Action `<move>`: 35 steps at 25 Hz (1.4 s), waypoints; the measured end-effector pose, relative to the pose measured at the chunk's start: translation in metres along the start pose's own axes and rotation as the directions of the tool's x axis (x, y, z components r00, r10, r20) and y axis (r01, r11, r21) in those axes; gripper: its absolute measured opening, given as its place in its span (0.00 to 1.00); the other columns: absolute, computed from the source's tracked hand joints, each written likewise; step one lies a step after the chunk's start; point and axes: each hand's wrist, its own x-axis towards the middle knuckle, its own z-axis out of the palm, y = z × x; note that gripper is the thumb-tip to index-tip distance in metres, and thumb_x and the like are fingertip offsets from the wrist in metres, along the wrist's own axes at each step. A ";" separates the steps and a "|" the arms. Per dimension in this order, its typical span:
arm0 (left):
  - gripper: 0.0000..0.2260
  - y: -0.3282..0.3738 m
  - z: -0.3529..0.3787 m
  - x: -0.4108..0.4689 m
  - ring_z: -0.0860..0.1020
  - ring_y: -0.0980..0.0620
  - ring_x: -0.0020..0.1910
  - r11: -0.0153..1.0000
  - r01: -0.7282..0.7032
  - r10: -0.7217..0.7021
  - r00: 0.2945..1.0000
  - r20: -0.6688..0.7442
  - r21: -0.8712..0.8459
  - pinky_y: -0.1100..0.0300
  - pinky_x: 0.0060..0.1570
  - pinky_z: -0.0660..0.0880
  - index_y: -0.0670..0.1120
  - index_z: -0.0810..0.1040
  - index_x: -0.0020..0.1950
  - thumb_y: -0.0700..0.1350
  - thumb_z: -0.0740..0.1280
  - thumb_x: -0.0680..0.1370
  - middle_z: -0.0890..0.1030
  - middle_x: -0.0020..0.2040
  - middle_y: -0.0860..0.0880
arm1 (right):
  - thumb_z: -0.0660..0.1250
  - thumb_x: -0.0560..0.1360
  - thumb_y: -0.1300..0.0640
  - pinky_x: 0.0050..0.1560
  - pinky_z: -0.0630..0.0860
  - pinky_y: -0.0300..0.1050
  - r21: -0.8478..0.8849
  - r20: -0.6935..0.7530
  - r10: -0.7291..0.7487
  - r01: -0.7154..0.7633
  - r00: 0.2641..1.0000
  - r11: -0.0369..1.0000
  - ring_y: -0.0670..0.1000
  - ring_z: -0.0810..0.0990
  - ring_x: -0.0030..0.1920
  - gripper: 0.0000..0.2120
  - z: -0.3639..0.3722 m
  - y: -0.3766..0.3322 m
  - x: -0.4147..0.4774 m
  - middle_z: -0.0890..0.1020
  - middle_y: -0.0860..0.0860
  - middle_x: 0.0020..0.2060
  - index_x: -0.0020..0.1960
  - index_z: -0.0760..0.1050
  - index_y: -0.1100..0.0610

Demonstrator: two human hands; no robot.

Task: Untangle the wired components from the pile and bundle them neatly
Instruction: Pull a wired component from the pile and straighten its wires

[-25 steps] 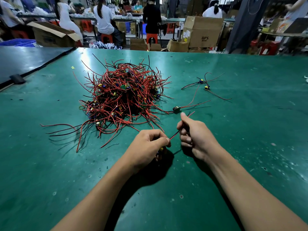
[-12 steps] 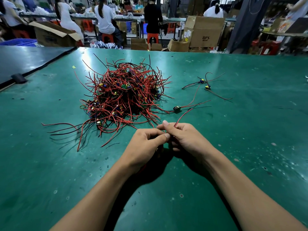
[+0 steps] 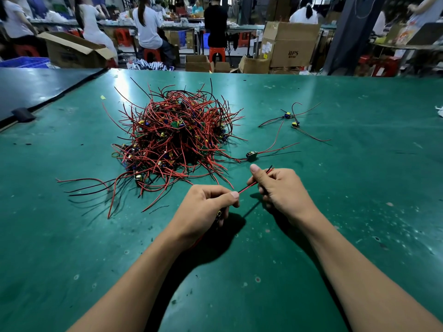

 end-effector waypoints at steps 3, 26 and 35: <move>0.11 -0.001 -0.001 0.001 0.68 0.51 0.21 1.000 -0.013 0.013 1.000 0.001 0.012 0.66 0.24 0.65 0.38 0.81 0.38 0.42 0.68 0.77 0.72 0.25 0.46 | 0.66 0.80 0.44 0.22 0.57 0.33 0.230 0.014 0.064 -0.066 0.998 0.971 0.45 0.61 0.19 0.22 0.000 -0.007 -0.001 0.68 0.50 0.25 0.39 0.79 0.62; 0.32 0.005 -0.007 0.013 0.81 0.46 0.56 0.817 0.207 -0.211 0.976 0.054 -0.538 0.51 0.61 0.75 0.43 0.74 0.65 0.66 0.48 0.80 0.83 0.57 0.42 | 0.77 0.71 0.48 0.35 0.72 0.34 -0.097 0.031 -0.177 0.179 0.984 0.979 0.41 0.77 0.34 0.12 0.039 -0.011 -0.029 0.82 0.46 0.40 0.47 0.78 0.52; 0.28 0.004 -0.002 0.012 0.80 0.44 0.58 0.857 0.178 -0.249 0.965 -0.087 -0.484 0.52 0.56 0.79 0.40 0.77 0.62 0.62 0.53 0.81 0.80 0.61 0.42 | 0.69 0.71 0.54 0.51 0.74 0.48 -0.691 -0.058 -0.227 0.125 0.972 0.712 0.54 0.77 0.49 0.06 0.027 -0.019 -0.032 0.76 0.49 0.46 0.46 0.74 0.50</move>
